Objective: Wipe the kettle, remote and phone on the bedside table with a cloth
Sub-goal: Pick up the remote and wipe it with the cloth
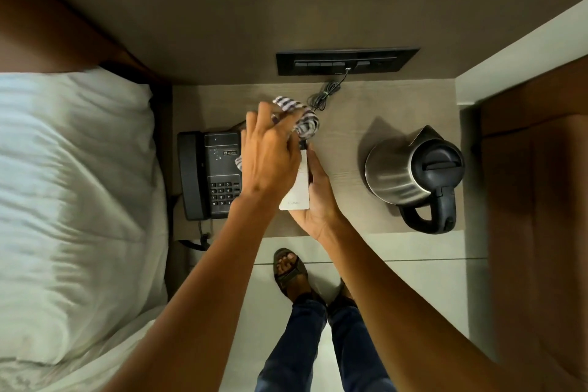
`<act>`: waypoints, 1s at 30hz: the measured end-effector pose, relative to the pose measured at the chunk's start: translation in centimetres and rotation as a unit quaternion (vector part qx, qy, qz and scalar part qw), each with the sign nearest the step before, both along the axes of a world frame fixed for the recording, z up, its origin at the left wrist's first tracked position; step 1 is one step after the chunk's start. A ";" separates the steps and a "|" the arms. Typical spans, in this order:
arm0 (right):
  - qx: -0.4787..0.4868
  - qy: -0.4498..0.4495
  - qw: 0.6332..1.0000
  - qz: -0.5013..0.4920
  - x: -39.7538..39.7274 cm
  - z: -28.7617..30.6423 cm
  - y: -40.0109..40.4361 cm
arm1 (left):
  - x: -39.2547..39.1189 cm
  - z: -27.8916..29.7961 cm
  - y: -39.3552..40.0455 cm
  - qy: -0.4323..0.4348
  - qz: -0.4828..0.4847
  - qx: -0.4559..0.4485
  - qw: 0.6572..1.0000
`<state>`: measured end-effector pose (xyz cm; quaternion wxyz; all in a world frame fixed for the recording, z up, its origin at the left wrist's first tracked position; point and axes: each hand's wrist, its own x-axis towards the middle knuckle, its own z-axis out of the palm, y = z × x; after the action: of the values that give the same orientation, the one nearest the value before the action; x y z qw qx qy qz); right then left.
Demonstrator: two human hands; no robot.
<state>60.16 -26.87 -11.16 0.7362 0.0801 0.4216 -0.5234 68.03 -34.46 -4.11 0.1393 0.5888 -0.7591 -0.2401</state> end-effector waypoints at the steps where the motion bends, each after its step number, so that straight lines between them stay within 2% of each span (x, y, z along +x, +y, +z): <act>1: 0.002 -0.003 1.000 -0.007 -0.1 0.1 0.1 | -0.1 0.0 0.6 -0.003 -0.017 0.004 1.000; 4: 0.026 -0.036 0.999 -0.022 -0.7 0.1 0.8 | 0.6 -0.1 4.6 0.002 -0.037 0.008 0.999; 7: 0.019 -0.086 0.996 0.003 -1.3 -0.1 1.5 | 1.6 0.4 9.0 0.041 -0.026 0.060 0.997; 9: 0.024 -0.087 0.996 0.010 -1.4 -0.2 1.8 | 1.9 0.8 9.7 0.064 -0.012 0.075 0.995; 15: -0.004 -0.072 0.997 -0.017 -1.0 1.2 0.6 | -1.1 1.2 1.7 0.059 0.072 0.007 0.996; 19: -0.006 -0.069 0.997 -0.023 -1.1 1.3 -0.2 | -1.2 0.8 0.5 0.037 0.001 0.020 0.999; 24: 0.031 -0.094 0.995 0.018 -2.1 0.4 0.7 | 1.2 -0.1 6.5 0.061 -0.016 0.042 0.997; 28: 0.030 -0.084 0.994 0.067 -2.9 -0.1 -0.1 | 2.1 -0.5 11.8 0.035 -0.052 0.055 0.996; 30: 0.038 -0.075 0.994 0.073 -3.1 -0.5 0.0 | 2.1 -0.6 12.5 0.039 -0.039 0.061 0.997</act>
<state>57.11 -26.91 -11.70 0.7984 0.1155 0.3895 -0.4445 70.18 -22.00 -4.69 0.1232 0.5565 -0.7594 -0.3137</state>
